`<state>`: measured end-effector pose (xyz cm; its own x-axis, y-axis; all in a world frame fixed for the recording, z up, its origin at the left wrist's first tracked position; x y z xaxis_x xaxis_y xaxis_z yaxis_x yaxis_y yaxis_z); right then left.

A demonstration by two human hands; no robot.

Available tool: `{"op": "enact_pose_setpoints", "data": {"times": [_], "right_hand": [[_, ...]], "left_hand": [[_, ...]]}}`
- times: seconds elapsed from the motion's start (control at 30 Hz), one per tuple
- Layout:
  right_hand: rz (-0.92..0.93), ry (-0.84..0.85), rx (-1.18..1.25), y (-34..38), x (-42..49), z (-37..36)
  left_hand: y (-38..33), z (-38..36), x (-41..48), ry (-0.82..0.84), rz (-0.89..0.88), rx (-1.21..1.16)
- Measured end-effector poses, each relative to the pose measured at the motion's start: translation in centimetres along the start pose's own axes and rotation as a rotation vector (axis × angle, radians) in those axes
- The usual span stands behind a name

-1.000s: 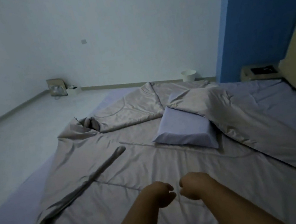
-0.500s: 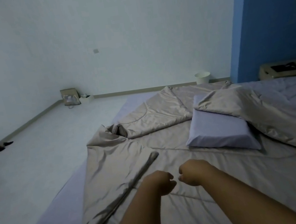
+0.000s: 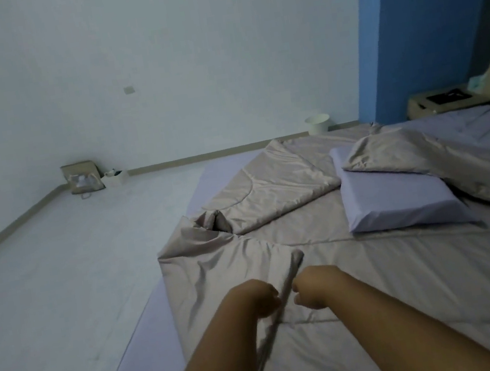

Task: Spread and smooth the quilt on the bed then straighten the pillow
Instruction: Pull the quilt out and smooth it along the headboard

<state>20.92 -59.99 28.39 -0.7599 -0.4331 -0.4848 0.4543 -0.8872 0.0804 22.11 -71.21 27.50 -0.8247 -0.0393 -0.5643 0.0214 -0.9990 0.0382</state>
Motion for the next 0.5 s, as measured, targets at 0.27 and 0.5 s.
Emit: {"op": "enact_pose_setpoints", "data": {"times": [0.27, 0.5], "right_hand": [[-0.061, 0.006, -0.003, 8.0, 1.6, 2.1], [-0.184, -0.017, 0.021, 12.7, 3.4, 3.3]], "left_hand": [[7.7, 0.8, -0.3, -0.048, -0.060, 0.045], [12.2, 1.1, -0.4, -0.095, -0.158, 0.124]]}}
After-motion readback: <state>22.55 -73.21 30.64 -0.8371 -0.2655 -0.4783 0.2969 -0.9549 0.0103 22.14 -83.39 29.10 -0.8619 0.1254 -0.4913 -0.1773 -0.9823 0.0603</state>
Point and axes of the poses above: each hand's wrist, its own x-axis towards the middle knuckle, its own z-axis out of the back of the hand, y = z × x, the point moved 6 cm from there along x, towards the middle knuckle, and after that the axes turned 2 degrees about z, right-handed, at the moved point
